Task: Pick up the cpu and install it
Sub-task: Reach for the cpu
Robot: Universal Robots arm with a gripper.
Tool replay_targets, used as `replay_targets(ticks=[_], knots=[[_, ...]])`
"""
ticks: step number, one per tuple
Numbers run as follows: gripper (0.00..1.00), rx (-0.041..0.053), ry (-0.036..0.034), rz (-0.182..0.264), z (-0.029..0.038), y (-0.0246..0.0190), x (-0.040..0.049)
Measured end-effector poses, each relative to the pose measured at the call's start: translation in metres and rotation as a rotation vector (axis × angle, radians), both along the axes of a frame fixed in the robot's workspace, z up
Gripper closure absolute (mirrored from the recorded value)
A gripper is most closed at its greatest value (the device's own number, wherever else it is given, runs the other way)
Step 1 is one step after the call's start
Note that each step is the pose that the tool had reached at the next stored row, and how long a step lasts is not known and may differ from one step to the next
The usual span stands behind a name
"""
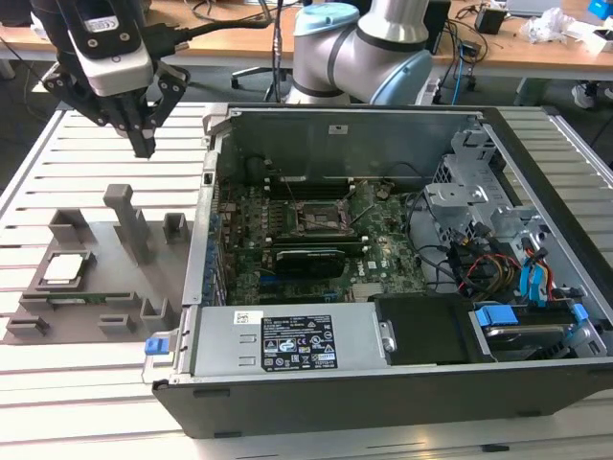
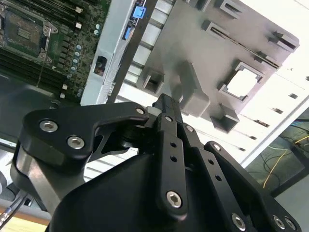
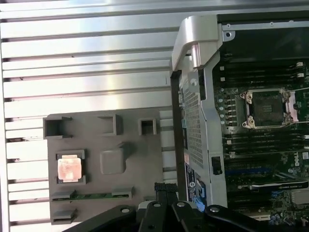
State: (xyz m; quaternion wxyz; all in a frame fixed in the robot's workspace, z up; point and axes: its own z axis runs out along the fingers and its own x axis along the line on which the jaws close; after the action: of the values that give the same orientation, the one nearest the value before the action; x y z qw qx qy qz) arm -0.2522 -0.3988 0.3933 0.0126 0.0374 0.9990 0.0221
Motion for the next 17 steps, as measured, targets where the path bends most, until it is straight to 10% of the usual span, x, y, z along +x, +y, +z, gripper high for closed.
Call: replay_targets(ticks=[17], knots=[[0.89,0.0000,-0.0002,0.000,0.0000,0.0000,-0.0448]])
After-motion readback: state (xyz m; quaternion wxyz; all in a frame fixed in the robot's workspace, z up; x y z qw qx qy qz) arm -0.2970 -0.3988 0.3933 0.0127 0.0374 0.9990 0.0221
